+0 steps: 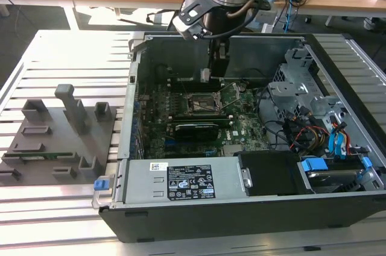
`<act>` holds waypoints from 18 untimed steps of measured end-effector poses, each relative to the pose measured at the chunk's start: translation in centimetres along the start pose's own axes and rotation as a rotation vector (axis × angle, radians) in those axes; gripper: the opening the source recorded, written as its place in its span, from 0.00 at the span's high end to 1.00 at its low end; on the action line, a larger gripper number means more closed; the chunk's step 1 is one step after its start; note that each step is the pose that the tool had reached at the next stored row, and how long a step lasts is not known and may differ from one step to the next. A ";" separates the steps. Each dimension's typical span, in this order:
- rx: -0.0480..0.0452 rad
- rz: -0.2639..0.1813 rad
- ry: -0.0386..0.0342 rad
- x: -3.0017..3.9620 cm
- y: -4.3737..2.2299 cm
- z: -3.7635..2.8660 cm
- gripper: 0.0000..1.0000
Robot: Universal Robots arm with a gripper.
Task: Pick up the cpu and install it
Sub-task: 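Place the cpu into insertion slot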
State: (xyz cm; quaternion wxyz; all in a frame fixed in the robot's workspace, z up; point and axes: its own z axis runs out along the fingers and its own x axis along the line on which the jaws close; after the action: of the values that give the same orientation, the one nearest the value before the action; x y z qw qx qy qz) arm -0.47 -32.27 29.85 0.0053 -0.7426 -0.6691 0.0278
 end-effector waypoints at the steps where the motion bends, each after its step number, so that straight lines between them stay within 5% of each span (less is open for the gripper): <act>1: 0.0001 0.005 0.0002 0.00 0.00 0.00 0.45; 10: 0.0002 0.008 0.0003 -0.01 -0.01 -0.29 0.45; 15: -0.0033 -0.099 -0.0044 -0.01 -0.01 -0.31 0.45; 18: -0.0036 -0.105 -0.0046 0.00 0.00 -0.06 0.45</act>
State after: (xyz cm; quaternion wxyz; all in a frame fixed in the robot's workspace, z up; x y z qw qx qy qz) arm -0.47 -32.27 29.91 0.0039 -0.7064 -0.7072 0.0280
